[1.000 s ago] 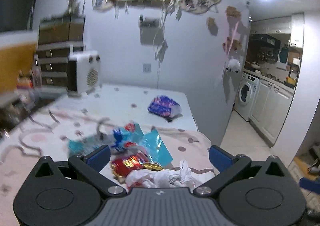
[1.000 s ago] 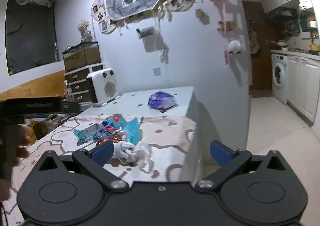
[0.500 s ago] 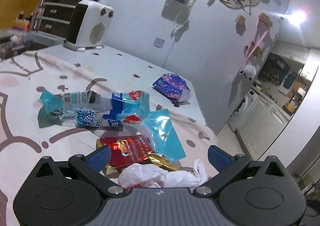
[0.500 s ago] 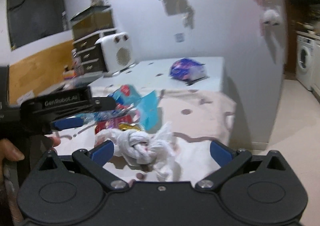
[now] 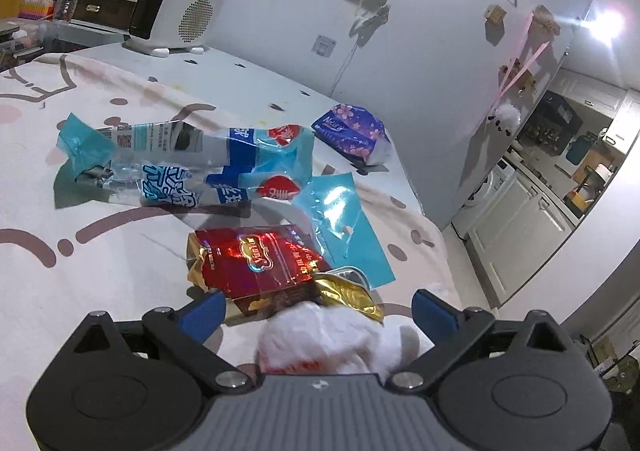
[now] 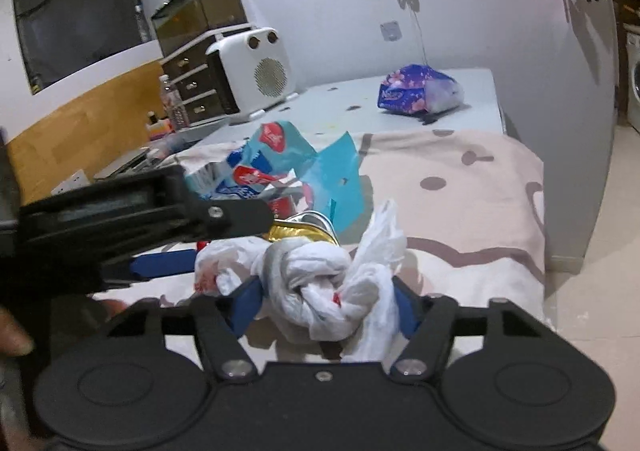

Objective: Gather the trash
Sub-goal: 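Close the left tool on the gold wrapper while the right tool grasps the white plastic bag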

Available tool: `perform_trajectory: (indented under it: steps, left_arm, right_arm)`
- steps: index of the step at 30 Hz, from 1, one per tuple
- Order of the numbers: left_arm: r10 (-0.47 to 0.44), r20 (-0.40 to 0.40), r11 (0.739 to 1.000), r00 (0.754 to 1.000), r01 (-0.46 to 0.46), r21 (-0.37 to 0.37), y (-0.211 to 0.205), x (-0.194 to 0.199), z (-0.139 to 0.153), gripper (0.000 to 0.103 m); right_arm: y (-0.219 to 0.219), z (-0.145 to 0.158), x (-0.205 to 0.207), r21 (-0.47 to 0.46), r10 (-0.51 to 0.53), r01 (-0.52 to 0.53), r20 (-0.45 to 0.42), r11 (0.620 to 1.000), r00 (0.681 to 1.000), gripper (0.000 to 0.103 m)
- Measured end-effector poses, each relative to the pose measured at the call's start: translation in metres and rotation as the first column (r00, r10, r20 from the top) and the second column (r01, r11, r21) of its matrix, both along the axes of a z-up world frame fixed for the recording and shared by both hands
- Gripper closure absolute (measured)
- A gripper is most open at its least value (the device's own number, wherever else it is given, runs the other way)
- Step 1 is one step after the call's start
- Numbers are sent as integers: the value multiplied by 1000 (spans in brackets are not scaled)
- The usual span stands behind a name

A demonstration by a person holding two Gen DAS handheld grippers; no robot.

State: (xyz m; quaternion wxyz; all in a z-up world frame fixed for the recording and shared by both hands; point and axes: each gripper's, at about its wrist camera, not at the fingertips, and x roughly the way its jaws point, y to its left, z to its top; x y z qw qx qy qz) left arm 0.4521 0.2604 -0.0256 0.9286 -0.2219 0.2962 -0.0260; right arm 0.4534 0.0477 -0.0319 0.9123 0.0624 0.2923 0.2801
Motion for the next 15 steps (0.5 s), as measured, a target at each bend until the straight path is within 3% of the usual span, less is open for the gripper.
perform_trajectory:
  steps: [4,10,15]
  left_arm:
    - [-5,-6,1000,1000,4,-23,0,2,-3,9]
    - [33,-20,999,999,-34,-38,-4,6,-8,10]
    - [39,-27,996,999,-41,-81,-16,8,-12,17]
  right_arm:
    - [-14,5,-19,13,7,-7,-1,1000,1000,47]
    - [-42,18,-54,24,-29,28,33,999,999,47]
    - [-62,22,-70,14,-91,90,64,996,994,47]
